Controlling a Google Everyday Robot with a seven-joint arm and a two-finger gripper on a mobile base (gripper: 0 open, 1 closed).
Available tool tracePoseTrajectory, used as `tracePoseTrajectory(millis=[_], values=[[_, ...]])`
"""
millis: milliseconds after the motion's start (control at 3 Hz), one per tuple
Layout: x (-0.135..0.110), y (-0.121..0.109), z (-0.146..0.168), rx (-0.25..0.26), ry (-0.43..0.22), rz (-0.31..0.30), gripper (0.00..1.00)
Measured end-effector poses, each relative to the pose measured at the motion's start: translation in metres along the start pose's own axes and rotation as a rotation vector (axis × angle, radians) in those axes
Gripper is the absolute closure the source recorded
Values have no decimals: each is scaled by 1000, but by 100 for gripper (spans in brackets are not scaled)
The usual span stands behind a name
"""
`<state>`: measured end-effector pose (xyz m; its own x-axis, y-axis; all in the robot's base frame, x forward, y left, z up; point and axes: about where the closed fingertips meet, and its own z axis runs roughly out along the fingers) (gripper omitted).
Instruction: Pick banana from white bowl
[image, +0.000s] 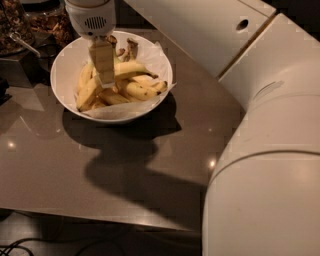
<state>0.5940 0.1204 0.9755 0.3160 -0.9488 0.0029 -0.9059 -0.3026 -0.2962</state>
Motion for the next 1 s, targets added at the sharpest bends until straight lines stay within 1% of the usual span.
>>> tracePoseTrajectory(millis=[333, 667, 1000], values=[[-5, 0, 19, -33, 10, -10, 37], [-4, 3, 36, -61, 22, -10, 40], [-1, 4, 46, -76, 34, -13, 40]])
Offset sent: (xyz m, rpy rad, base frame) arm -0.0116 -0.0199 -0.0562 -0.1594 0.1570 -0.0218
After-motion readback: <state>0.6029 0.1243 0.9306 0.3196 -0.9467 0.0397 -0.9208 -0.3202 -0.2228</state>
